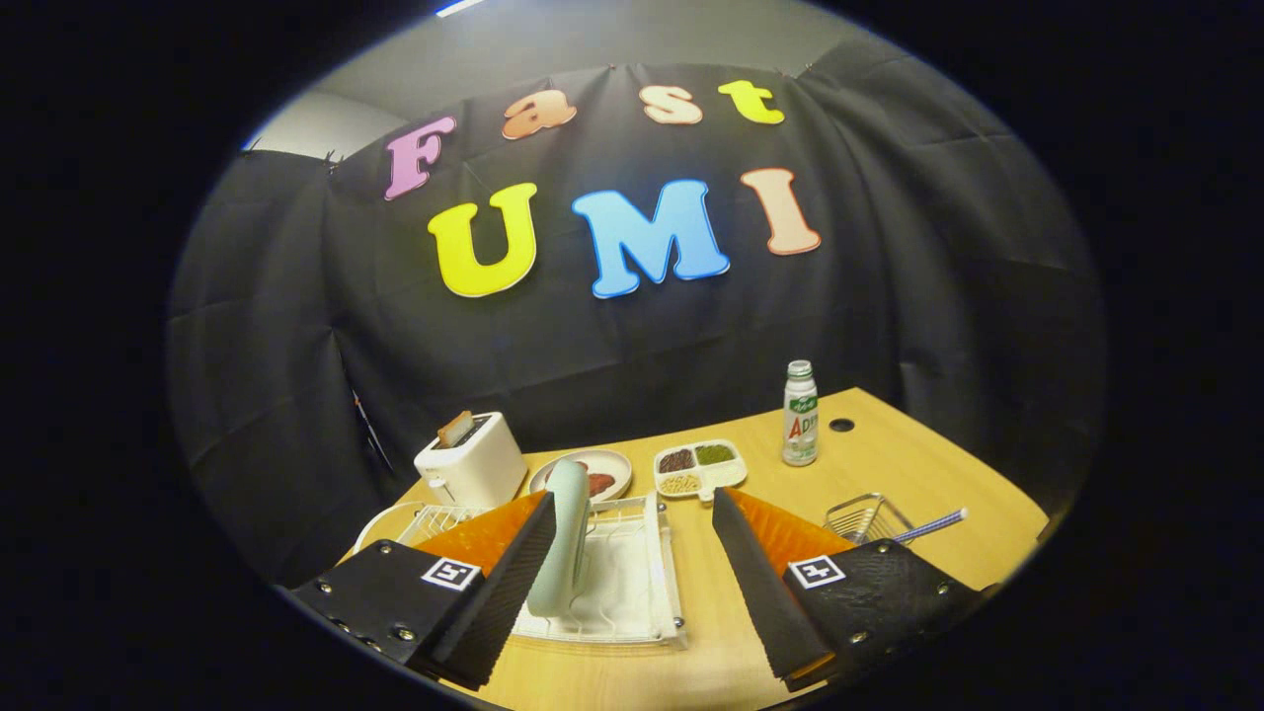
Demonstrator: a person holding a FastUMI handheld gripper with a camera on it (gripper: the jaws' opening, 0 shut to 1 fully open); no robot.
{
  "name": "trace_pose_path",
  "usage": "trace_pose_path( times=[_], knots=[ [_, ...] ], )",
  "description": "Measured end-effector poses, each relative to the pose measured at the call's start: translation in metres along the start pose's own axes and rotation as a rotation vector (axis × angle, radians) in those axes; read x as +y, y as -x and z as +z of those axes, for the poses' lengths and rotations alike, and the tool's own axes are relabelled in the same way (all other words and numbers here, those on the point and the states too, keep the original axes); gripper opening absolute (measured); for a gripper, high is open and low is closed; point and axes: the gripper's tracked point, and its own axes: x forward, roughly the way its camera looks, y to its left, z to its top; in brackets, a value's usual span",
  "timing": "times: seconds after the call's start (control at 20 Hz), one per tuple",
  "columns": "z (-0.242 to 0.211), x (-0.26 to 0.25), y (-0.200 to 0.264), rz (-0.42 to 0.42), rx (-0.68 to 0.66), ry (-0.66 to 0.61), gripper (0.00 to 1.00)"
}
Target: Take the plate from the dish rack, then take the spoon from the basket and place it into the plate.
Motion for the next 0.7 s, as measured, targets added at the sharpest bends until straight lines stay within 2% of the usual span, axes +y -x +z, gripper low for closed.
trace_pose_path(
  times=[0.2,0.3,0.45,0.55,0.6,0.7],
  knots=[
    [-0.029,0.03,-0.041,0.037,0.125,-0.029,0.97],
    [-0.04,0.039,-0.059,0.041,0.171,-0.046,0.84],
    [-0.056,0.045,-0.087,0.021,0.248,-0.091,0.84],
    [-0.067,0.049,-0.1,0.016,0.297,-0.115,0.75],
    [-0.071,0.047,-0.105,0.005,0.318,-0.114,0.65],
    [-0.079,0.049,-0.113,-0.003,0.361,-0.098,0.59]
  ],
)
